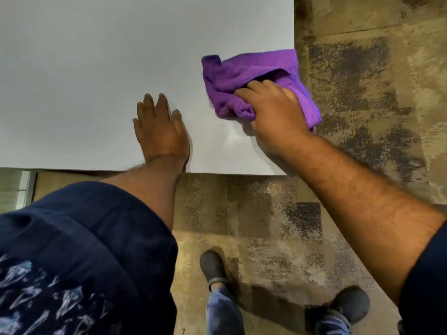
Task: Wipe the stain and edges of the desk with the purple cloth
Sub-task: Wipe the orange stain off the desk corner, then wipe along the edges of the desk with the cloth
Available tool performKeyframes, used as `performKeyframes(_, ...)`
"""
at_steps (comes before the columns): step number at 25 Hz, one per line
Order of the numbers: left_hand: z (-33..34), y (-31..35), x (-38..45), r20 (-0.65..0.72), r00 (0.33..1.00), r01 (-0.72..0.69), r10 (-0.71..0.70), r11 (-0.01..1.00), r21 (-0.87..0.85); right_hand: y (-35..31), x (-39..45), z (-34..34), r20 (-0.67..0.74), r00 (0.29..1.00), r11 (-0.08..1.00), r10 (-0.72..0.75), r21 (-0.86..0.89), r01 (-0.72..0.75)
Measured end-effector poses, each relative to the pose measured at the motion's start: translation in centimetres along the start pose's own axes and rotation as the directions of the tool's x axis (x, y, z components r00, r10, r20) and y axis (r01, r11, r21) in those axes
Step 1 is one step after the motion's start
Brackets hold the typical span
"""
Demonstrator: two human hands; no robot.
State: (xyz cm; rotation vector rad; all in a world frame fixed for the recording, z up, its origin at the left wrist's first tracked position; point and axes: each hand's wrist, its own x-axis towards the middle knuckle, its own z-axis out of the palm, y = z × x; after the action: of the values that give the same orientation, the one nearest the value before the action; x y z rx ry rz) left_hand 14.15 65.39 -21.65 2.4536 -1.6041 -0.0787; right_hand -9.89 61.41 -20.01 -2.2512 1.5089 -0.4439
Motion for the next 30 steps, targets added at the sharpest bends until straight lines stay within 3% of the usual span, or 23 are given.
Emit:
performKeyframes(8, -0.4, 0.2, -0.2, 0.046, 0.998, -0.039, 0.039, 0.999, -0.001, -2.2, -12.5, 0.5, 0.003, 0.999, 0.992, 0.04, 0.118, -0.04)
performKeyframes(11, -0.2, 0.2, -0.3, 0.059, 0.997, -0.045, 0.045, 0.999, -0.005, -2.2, -14.6, -0.1, -0.11, 0.972, 0.922, 0.209, 0.354, -0.158)
performKeyframes(12, -0.1, 0.2, -0.2, 0.05, 0.996, -0.069, 0.069, 0.998, 0.005, -2.4, -15.2, -0.4, -0.144, 0.927, 0.823, 0.345, 0.521, -0.226)
performKeyframes(13, -0.1, 0.3, -0.3, 0.048, 0.99, -0.135, 0.135, 0.991, 0.008, -2.6, -16.0, -0.7, -0.149, 0.848, 0.656, 0.508, 0.705, -0.269)
performKeyframes(15, 0.0, 0.8, -0.7, 0.096, 0.903, -0.418, 0.419, 0.908, -0.028, -1.9, -17.8, -0.9, -0.016, 0.608, 0.164, 0.794, 0.968, -0.188)
performKeyframes(16, -0.3, 1.1, -0.8, 0.137, 0.802, -0.581, 0.582, 0.813, -0.05, -1.3, -18.6, -0.7, 0.113, 0.518, -0.095, 0.848, 0.994, -0.06)
performKeyframes(17, -0.6, 1.3, -1.0, 0.186, 0.685, -0.706, 0.704, 0.705, -0.065, -0.4, -19.2, -0.2, 0.227, 0.468, -0.292, 0.854, 0.954, 0.072)
performKeyframes(18, -0.7, 1.8, -1.0, 0.244, 0.588, -0.782, 0.771, 0.619, -0.071, 0.5, -20.0, 0.4, 0.301, 0.455, -0.418, 0.838, 0.891, 0.179)
performKeyframes(19, -0.7, 2.3, -0.8, 0.293, 0.538, -0.814, 0.791, 0.577, -0.064, 1.4, -20.7, 1.0, 0.339, 0.469, -0.491, 0.815, 0.835, 0.248)
performKeyframes(20, -0.6, 2.8, -0.8, 0.313, 0.53, -0.819, 0.788, 0.571, -0.05, 2.1, -21.3, 1.5, 0.361, 0.485, -0.534, 0.796, 0.796, 0.285)
performKeyframes(22, 0.0, 3.8, -1.2, 0.278, 0.587, -0.782, 0.76, 0.622, -0.048, 3.5, -22.3, 2.4, 0.383, 0.517, -0.585, 0.765, 0.748, 0.313)
performKeyframes(25, 0.8, 5.4, -1.5, 0.129, 0.696, -0.671, 0.706, 0.704, -0.232, 5.3, -22.9, 3.1, 0.362, 0.582, -0.611, 0.728, 0.728, 0.311)
performKeyframes(30, 1.4, 6.3, -2.3, 0.07, 0.804, -0.523, 0.59, 0.758, -0.389, 8.9, -23.2, 3.8, 0.354, 0.591, -0.629, 0.725, 0.69, 0.358)
